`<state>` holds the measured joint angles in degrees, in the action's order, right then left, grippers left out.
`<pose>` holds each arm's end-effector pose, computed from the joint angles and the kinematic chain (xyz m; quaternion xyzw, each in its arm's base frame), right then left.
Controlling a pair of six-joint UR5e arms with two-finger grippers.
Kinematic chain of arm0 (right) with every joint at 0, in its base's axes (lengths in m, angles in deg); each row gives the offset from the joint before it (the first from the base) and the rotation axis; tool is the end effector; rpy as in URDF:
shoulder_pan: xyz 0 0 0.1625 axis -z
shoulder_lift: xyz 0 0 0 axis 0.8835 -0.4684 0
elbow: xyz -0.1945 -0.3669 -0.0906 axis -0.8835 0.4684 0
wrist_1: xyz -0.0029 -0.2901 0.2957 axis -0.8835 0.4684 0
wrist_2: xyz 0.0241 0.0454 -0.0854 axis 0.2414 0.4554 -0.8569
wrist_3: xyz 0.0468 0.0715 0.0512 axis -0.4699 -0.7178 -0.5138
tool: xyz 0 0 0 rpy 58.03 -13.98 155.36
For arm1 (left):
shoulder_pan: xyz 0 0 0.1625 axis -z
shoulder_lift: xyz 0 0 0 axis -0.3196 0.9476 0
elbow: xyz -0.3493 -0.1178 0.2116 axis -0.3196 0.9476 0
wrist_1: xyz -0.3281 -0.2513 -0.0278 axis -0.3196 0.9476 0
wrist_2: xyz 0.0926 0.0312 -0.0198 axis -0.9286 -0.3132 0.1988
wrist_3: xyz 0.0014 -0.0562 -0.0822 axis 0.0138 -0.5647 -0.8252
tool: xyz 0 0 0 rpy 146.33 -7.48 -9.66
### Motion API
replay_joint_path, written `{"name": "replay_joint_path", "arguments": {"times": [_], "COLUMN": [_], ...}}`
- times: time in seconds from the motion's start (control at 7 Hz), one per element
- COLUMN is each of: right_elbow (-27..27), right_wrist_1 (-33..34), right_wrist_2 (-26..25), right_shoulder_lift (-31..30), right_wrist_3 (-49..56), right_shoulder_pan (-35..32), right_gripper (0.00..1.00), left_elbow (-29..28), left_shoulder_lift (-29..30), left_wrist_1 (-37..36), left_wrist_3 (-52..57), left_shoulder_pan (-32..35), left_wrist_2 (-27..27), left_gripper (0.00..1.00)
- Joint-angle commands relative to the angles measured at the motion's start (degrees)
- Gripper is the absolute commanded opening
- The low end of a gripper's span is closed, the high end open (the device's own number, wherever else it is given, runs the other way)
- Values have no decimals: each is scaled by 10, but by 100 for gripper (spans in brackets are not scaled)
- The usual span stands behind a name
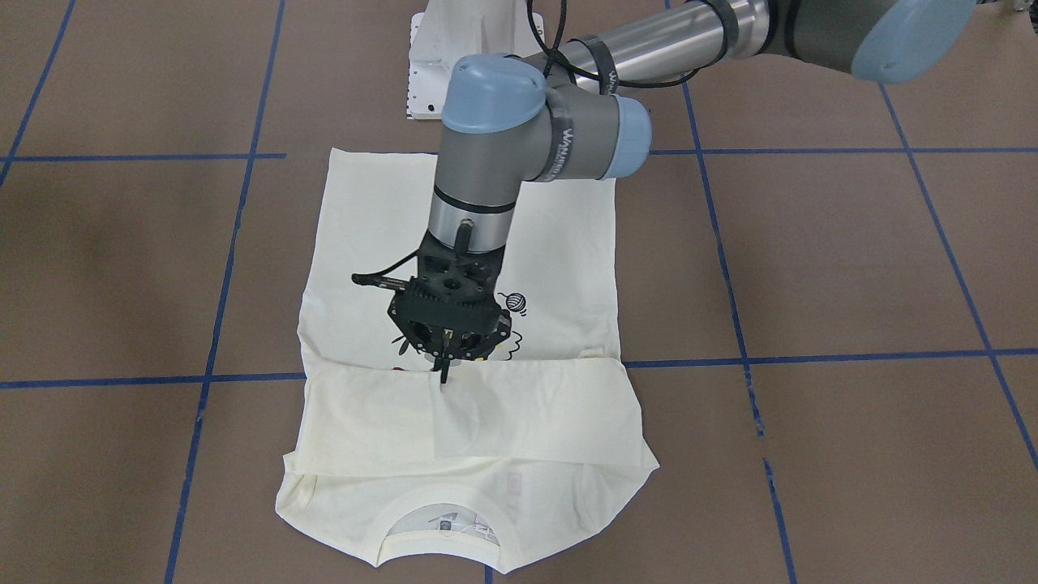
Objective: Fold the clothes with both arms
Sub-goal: 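Fold the sleeve across the shirt front with the left gripper, release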
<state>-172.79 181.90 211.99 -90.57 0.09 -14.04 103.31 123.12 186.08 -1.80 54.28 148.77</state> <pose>-0.0568 -0.5384 0.4017 0.0979 -0.3408 -0.0609 0.9330 0.5752 -0.5735 0.0454 0.2866 0.4456 -0.0194 0.8479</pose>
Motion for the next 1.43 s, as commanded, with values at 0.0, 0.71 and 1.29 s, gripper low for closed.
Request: {"name": "replay_joint_path", "arguments": {"times": [0.0,0.71,1.29], "right_elbow": [-1,0,4], "right_wrist_1": [0,0,-72], "right_wrist_2": [0,1,13], "right_shoulder_lift": [0,3,7], "right_wrist_3": [-4,-11,-67], "right_shoulder_pan": [0,1,41], "right_gripper": [100,100,100], "left_elbow": [-66,-94,-31], "left_shoulder_lift": [37,52,27], "left_wrist_1": [55,117,16], "left_wrist_3": [0,-43,-18], "left_shoulder_pan": [-54,-58,-8], "left_wrist_2": [-36,-31,77], "left_gripper": [0,98,100]}}
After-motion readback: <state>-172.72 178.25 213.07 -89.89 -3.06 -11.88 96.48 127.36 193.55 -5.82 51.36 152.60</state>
